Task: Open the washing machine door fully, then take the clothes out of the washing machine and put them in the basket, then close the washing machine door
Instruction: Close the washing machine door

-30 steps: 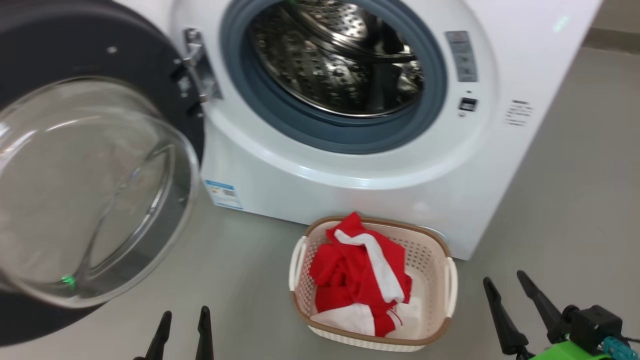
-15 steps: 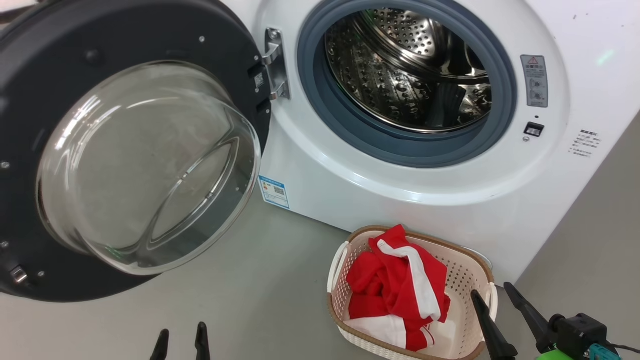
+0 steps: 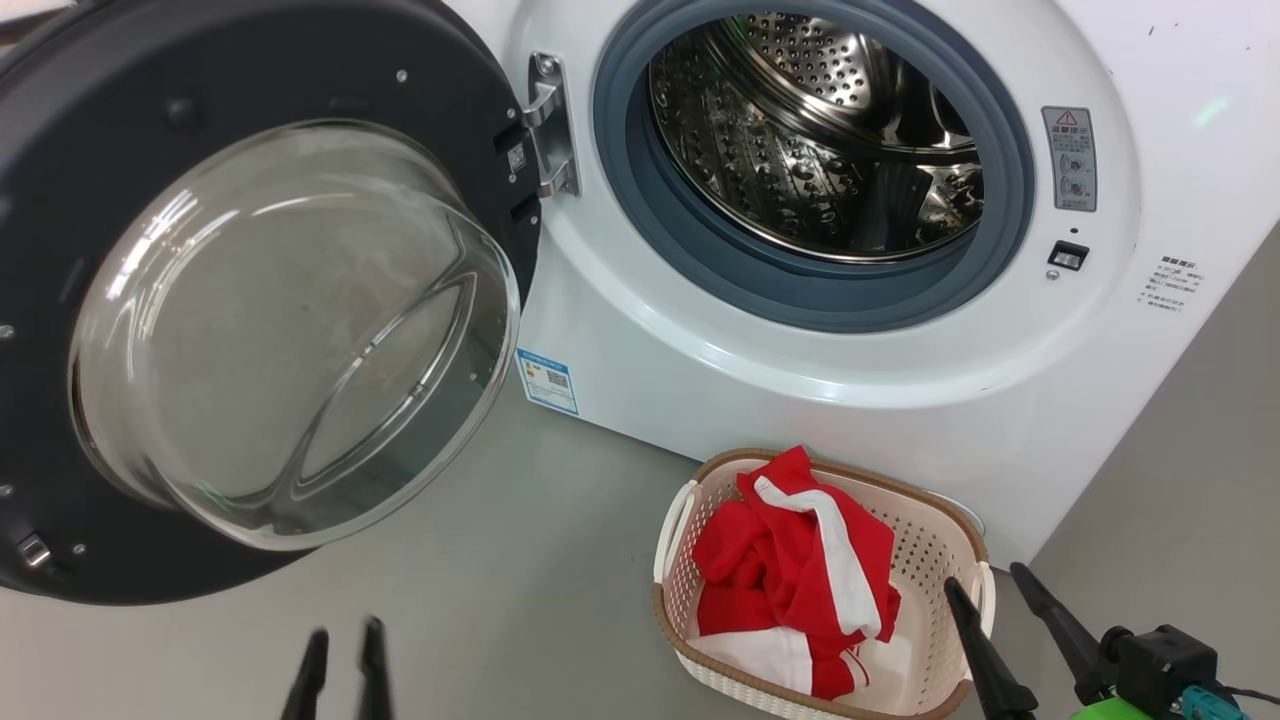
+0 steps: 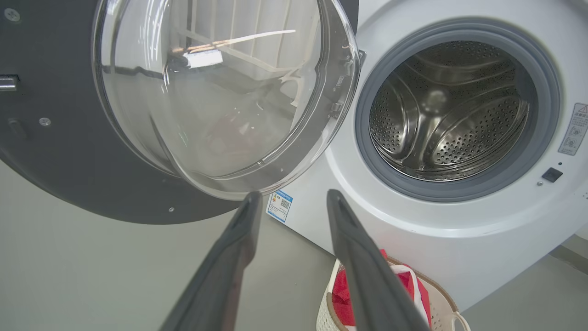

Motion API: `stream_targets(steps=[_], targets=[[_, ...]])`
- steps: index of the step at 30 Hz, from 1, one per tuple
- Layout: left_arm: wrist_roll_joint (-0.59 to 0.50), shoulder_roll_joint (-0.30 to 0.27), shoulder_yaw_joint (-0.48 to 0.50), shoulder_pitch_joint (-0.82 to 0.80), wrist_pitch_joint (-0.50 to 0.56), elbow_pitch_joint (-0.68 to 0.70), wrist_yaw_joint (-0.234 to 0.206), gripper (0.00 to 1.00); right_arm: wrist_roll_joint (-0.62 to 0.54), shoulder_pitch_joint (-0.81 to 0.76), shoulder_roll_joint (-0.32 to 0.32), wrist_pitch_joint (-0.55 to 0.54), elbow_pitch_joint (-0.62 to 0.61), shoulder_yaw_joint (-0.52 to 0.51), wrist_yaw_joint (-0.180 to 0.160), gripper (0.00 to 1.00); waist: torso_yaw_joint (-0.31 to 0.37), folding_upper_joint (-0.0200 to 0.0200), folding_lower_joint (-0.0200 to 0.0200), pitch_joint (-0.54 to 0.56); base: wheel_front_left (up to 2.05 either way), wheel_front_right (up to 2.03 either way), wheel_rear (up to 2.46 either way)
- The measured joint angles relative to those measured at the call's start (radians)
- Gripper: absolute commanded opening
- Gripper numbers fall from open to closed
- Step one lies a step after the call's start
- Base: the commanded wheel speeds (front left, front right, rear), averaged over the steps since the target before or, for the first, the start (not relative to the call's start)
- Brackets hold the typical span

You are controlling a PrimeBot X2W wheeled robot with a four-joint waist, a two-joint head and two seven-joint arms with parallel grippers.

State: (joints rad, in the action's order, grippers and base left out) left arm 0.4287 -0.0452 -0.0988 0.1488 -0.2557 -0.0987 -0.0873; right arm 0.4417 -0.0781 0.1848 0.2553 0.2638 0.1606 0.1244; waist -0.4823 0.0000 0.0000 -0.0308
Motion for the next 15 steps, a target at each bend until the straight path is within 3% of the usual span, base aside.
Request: stream_targets(steps=[2,8,12,15], targets=[[0.003,0.0,0.014,-0.005,0.0,0.029,0.009,0.0,0.0,0.0,-0.001,0.0,-0.001,-0.012,0.0,1.0,0.0,0.0,0.0,-0.002,0.0,0.0,0.0],[-0.055,0.003,0.185,-0.129,0.0,0.223,0.048,0.0,0.0,-0.001,-0.007,0.0,-0.008,-0.024,0.0,1.0,0.0,0.0,0.0,-0.014,0.0,0.0,0.0],[-0.111,-0.002,0.353,-0.28,-0.002,0.338,0.138,0.0,-0.001,-0.001,-0.008,0.0,-0.011,-0.029,0.0,1.0,0.003,0.0,0.0,-0.03,0.0,0.0,0.0],[-0.104,-0.02,0.411,-0.353,-0.002,0.338,0.165,0.0,-0.001,0.0,-0.009,0.0,-0.012,-0.033,0.0,1.0,0.003,0.0,0.0,-0.036,0.0,0.0,0.0]])
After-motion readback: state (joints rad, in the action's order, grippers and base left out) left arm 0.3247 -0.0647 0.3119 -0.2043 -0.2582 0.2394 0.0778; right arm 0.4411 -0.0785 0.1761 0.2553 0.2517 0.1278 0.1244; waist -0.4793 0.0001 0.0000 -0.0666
